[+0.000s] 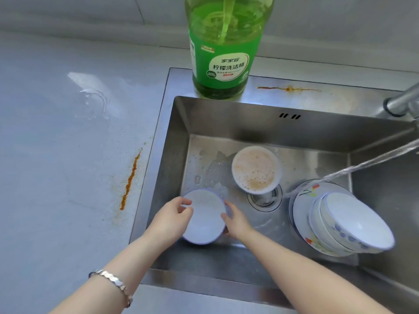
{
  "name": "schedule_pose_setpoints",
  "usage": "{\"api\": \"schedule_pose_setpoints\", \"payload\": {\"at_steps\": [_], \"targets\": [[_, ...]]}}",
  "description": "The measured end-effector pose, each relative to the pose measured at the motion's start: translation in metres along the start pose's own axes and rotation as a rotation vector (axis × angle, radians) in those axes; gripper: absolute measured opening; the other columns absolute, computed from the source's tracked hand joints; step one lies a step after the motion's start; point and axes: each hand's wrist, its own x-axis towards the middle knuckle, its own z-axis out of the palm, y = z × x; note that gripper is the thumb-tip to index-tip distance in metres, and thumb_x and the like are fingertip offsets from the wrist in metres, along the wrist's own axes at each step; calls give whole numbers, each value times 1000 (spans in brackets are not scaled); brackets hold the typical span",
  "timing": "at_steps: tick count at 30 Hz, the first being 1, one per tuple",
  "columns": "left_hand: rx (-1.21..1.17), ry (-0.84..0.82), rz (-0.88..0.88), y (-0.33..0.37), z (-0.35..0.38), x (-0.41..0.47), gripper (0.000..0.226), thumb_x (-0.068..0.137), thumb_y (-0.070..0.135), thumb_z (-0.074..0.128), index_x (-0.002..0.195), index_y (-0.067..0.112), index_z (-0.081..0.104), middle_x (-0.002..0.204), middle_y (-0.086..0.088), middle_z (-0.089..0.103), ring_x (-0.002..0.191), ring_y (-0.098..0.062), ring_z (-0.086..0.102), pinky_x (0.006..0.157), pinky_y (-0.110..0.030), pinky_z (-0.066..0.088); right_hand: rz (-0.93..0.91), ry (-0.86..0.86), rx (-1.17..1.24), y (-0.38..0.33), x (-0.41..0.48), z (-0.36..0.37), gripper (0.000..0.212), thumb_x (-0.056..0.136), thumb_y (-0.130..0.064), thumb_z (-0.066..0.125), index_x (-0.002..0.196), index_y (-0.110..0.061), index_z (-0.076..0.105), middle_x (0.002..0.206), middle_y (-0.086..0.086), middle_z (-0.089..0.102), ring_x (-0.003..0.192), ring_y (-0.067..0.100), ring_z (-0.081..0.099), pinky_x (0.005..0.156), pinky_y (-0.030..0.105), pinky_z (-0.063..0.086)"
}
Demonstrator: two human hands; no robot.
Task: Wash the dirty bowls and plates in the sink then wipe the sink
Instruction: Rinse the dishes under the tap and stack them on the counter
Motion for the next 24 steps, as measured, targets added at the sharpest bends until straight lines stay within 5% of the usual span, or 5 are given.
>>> {"api": "schedule_pose_setpoints", "payload": {"at_steps": [4,8,14,18,24], "targets": [[-4,-5,30,1,-1,5,26,95,21,46,119,19,56,95,0,63,75,-12,54,59,-13,37,152,321,671,-15,4,-21,25,97,-27,46,115,-12,41,96,17,60,80,28,59,67,33,50],[-26,-11,41,1,5,7,26,94,20,47,119,18,56,91,2,61,73,-7,53,62,-14,37,119,369,1043,-30,9,-45,50,98,-21,44,142,-18,20,118,26,55,98,36,61,81,36,51],[-54,-32,36,-3,17,8,20,94,17,48,111,23,56,89,11,59,74,0,52,59,-7,35,136,485,1266,-40,19,-38,57,96,-1,42,144,-24,21,129,24,50,94,34,58,86,41,49],[-64,-38,22,1,21,4,23,93,18,50,114,22,57,89,10,59,73,-5,53,63,-14,38,197,501,1188,-38,11,-48,60,94,7,39,142,-26,28,130,21,50,85,34,61,74,38,54],[-430,-102,-4,27,24,-3,56,87,16,65,138,15,40,107,-1,62,106,-20,59,94,-34,46,177,295,1033,-46,-44,-58,53,95,3,41,141,-21,32,129,25,51,80,38,64,55,35,58]]}}
